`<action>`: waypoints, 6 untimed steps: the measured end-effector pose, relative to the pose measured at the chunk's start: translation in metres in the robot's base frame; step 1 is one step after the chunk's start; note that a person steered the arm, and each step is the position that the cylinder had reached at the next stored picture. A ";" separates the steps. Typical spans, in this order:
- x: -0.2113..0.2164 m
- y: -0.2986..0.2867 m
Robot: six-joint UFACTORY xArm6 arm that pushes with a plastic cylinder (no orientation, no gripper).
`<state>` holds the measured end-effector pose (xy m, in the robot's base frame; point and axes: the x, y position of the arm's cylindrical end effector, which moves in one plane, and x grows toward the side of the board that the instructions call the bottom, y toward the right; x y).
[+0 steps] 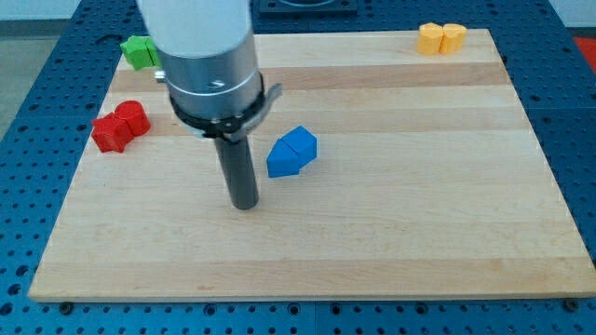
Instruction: Nudge the blue triangle to up a bit
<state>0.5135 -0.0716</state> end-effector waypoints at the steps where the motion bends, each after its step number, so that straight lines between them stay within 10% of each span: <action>1: -0.005 0.014; 6: -0.037 -0.019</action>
<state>0.4766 -0.0910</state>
